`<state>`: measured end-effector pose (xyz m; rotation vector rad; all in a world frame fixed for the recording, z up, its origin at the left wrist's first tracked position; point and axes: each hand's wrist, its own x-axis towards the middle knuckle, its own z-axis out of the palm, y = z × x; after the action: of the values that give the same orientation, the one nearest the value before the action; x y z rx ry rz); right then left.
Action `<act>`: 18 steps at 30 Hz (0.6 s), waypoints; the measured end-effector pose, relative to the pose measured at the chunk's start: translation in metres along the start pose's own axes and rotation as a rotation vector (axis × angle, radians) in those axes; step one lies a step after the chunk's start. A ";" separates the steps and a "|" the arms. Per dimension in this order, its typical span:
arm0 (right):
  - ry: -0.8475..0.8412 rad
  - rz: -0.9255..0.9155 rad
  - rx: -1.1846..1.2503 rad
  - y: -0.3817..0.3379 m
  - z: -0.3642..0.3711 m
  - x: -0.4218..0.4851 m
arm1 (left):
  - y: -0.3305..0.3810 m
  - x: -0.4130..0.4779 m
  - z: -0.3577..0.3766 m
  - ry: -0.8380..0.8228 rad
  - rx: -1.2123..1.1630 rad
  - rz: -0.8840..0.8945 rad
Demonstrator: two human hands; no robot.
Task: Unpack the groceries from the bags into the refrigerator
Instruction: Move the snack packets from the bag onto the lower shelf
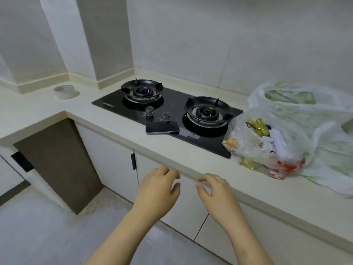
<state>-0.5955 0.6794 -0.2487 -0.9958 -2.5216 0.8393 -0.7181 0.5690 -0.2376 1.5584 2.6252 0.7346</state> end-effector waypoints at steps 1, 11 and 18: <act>0.021 0.020 0.001 0.003 -0.001 0.007 | 0.001 0.010 0.001 -0.014 -0.005 0.018; 0.235 0.242 -0.045 0.031 -0.024 0.049 | 0.014 0.113 0.038 -0.149 -0.078 0.293; 0.469 0.298 -0.043 0.078 -0.055 0.063 | 0.053 0.160 0.070 -0.082 -0.212 0.423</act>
<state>-0.5740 0.7917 -0.2494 -1.4173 -2.0310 0.5430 -0.7388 0.7505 -0.2418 2.0450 2.0974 0.9047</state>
